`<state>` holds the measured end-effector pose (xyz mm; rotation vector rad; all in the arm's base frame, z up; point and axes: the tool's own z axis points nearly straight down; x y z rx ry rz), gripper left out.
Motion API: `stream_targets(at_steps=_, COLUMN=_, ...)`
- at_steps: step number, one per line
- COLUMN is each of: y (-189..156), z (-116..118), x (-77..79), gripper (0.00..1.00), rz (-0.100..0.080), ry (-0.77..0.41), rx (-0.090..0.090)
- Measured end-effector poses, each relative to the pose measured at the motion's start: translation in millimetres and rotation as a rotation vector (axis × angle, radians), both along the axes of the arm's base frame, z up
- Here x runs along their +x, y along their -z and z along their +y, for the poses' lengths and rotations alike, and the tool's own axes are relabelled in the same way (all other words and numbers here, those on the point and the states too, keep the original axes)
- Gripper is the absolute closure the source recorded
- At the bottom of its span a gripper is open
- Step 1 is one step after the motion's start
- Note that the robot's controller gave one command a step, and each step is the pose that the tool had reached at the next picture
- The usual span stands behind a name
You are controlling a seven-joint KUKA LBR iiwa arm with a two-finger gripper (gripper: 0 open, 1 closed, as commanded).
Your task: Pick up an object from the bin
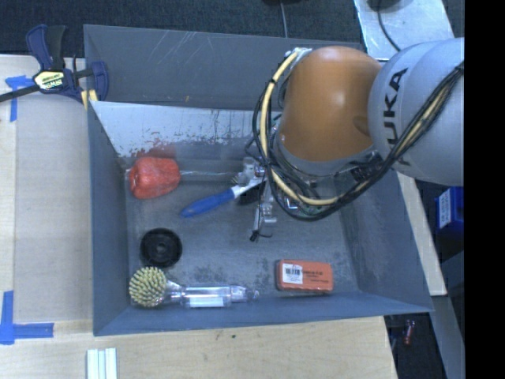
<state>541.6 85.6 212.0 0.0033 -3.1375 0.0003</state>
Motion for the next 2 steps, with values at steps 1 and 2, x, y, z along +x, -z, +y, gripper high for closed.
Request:
stream_targets(at_steps=1, y=-3.8, z=-0.3, x=1.7, gripper=0.0, rz=-0.008, ry=0.002, rx=0.001)
stream_targets(at_steps=2, y=105.4, z=19.8, x=68.2, gripper=0.0, rz=-0.015, ry=-0.177, rx=0.001)
